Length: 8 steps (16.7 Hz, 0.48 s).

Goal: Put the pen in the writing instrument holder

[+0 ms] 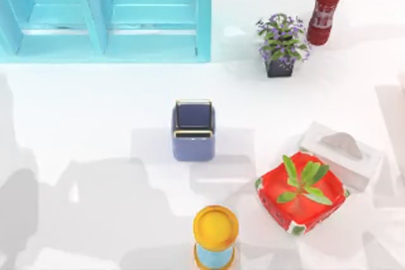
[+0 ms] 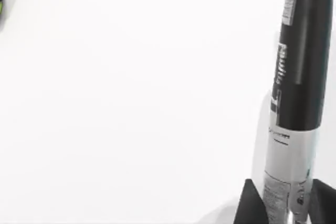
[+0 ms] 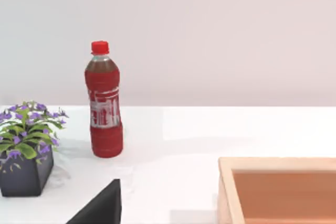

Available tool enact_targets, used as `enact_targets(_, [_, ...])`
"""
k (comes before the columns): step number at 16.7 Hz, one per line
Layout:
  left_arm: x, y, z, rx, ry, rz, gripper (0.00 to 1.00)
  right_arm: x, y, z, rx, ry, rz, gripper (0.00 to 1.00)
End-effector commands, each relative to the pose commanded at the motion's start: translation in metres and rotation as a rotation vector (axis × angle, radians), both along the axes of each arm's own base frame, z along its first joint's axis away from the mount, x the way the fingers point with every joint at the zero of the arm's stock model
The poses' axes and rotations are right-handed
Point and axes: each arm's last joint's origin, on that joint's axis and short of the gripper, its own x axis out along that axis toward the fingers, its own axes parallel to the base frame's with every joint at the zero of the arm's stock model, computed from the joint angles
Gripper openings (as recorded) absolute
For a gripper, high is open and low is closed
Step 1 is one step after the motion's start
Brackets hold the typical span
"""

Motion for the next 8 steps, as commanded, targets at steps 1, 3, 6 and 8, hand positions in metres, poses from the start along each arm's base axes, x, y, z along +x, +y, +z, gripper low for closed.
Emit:
enact_targets(1, [0.018,-0.028,-0.003,0.119,0.023,-0.013,0.00,0.000,0.000,0.000,0.000,0.000,0.000,1.00])
enact_targets(3, [0.043,-0.093,-0.010,0.372,0.000,-0.064,0.00,0.000,0.000,0.000,0.000,0.000,0.000,1.00])
enact_targets(6, [0.054,-0.192,-0.020,0.687,-0.172,-0.175,0.00,0.000,0.000,0.000,0.000,0.000,0.000,1.00])
enact_targets(8, [0.047,-0.250,-0.027,0.831,-0.326,-0.254,0.00,0.000,0.000,0.000,0.000,0.000,0.000,1.00])
